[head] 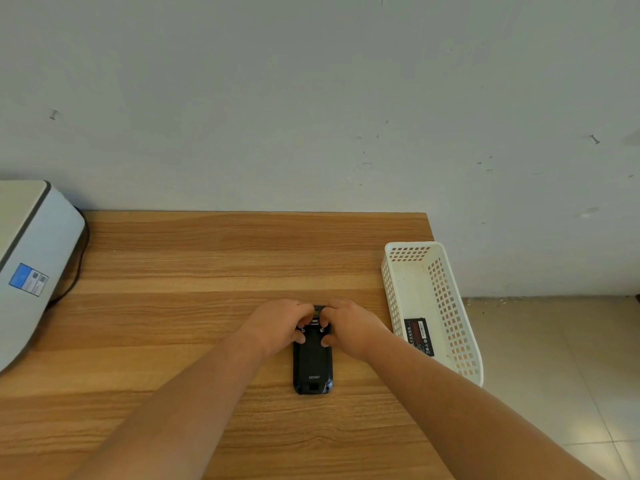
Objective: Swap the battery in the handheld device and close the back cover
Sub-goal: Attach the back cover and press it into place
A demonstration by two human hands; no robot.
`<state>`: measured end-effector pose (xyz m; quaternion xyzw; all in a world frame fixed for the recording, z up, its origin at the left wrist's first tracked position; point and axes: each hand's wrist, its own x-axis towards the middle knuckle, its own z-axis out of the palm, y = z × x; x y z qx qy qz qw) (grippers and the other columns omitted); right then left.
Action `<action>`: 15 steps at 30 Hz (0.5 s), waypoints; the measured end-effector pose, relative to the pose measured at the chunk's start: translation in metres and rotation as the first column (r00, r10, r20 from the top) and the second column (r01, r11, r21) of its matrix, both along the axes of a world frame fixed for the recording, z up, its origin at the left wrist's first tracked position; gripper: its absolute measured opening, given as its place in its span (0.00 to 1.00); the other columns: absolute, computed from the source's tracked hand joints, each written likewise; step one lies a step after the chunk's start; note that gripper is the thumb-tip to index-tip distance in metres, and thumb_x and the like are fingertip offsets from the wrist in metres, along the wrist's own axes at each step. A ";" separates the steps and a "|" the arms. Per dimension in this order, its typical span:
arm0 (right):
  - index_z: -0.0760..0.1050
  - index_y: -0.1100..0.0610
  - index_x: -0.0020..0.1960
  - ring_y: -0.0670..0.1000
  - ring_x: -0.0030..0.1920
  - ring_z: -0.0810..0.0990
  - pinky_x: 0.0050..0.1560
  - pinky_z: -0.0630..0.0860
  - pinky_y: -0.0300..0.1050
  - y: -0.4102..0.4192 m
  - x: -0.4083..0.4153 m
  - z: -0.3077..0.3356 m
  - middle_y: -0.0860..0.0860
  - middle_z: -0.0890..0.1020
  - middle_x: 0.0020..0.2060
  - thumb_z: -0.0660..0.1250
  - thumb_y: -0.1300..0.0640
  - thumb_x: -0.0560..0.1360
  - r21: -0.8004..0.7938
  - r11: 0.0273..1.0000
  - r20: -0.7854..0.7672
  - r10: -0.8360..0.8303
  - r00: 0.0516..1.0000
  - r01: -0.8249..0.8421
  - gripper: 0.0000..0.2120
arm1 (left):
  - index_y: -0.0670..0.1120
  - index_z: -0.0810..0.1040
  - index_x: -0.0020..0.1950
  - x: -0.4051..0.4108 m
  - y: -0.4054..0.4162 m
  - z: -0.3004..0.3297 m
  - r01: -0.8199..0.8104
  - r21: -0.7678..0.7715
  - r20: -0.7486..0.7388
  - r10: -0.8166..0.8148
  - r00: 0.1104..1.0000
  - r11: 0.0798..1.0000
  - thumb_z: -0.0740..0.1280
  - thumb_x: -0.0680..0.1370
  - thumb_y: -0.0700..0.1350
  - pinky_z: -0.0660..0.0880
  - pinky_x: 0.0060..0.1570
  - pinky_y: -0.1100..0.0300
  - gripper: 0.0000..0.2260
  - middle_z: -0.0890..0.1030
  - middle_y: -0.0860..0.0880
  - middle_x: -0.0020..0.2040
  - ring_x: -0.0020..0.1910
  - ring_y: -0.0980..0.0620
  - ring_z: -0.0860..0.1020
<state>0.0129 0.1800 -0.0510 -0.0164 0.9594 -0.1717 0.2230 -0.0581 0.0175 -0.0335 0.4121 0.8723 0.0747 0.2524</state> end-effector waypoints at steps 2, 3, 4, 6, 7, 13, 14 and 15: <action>0.75 0.54 0.59 0.52 0.61 0.71 0.56 0.74 0.50 0.000 -0.001 0.000 0.50 0.74 0.58 0.71 0.50 0.74 0.000 1.000 0.000 -0.007 1.000 0.007 0.16 | 0.52 0.70 0.45 0.000 0.002 0.000 -0.027 -0.011 0.022 0.027 0.999 1.000 0.72 0.74 0.45 0.74 0.47 0.55 0.10 0.78 0.54 0.47 0.46 0.53 0.75; 0.75 0.54 0.59 0.52 0.61 0.71 0.56 0.74 0.49 -0.001 -0.001 0.000 0.50 0.74 0.57 0.71 0.51 0.74 -0.001 1.000 -0.002 -0.011 1.000 0.011 0.16 | 0.51 0.71 0.45 0.000 0.003 -0.001 -0.047 -0.013 0.031 0.048 0.998 0.999 0.72 0.74 0.44 0.75 0.47 0.54 0.10 0.78 0.53 0.46 0.46 0.52 0.75; 0.75 0.54 0.59 0.52 0.61 0.71 0.56 0.74 0.49 -0.001 -0.001 0.000 0.50 0.74 0.57 0.71 0.51 0.74 -0.004 1.000 -0.004 -0.016 1.000 0.016 0.16 | 0.51 0.71 0.45 0.001 0.003 -0.001 -0.070 -0.014 0.041 0.071 0.997 0.997 0.72 0.73 0.44 0.75 0.47 0.54 0.10 0.78 0.53 0.46 0.46 0.52 0.75; 0.75 0.54 0.59 0.52 0.61 0.71 0.57 0.74 0.49 -0.001 0.000 0.000 0.50 0.74 0.57 0.71 0.51 0.73 -0.017 0.999 -0.008 -0.028 1.000 0.028 0.16 | 0.50 0.72 0.45 0.002 0.002 -0.004 -0.114 -0.006 0.053 0.115 0.992 0.993 0.73 0.73 0.43 0.74 0.46 0.55 0.10 0.78 0.53 0.45 0.45 0.52 0.75; 0.75 0.54 0.59 0.52 0.61 0.71 0.57 0.74 0.49 -0.001 0.001 -0.001 0.50 0.74 0.57 0.71 0.51 0.73 -0.026 0.999 -0.013 -0.036 0.999 0.035 0.16 | 0.51 0.72 0.44 0.002 0.002 -0.004 -0.129 0.000 0.054 0.129 0.990 0.992 0.73 0.73 0.43 0.74 0.46 0.56 0.10 0.78 0.53 0.44 0.45 0.52 0.75; 0.75 0.54 0.59 0.50 0.62 0.72 0.60 0.72 0.45 -0.005 0.007 -0.003 0.48 0.76 0.58 0.70 0.58 0.74 -0.132 0.991 -0.056 -0.044 0.997 0.036 0.14 | 0.52 0.71 0.47 0.005 -0.001 -0.007 -0.104 0.031 0.044 0.103 0.994 0.994 0.72 0.74 0.44 0.73 0.46 0.56 0.10 0.78 0.54 0.47 0.47 0.53 0.75; 0.75 0.54 0.59 0.50 0.61 0.72 0.61 0.72 0.45 -0.005 0.006 -0.003 0.48 0.76 0.58 0.70 0.59 0.74 -0.136 0.990 -0.047 -0.035 0.998 0.028 0.14 | 0.52 0.71 0.46 0.005 -0.002 -0.008 -0.101 0.032 0.050 0.100 0.994 0.994 0.72 0.74 0.44 0.73 0.46 0.57 0.10 0.78 0.54 0.46 0.47 0.53 0.75; 0.75 0.54 0.59 0.50 0.61 0.73 0.60 0.72 0.46 -0.005 0.005 -0.002 0.48 0.76 0.58 0.70 0.59 0.74 -0.137 0.990 -0.039 -0.027 0.999 0.021 0.14 | 0.52 0.70 0.46 0.005 -0.002 -0.008 -0.102 0.033 0.057 0.100 0.993 0.994 0.72 0.74 0.44 0.73 0.46 0.57 0.10 0.78 0.54 0.46 0.46 0.53 0.75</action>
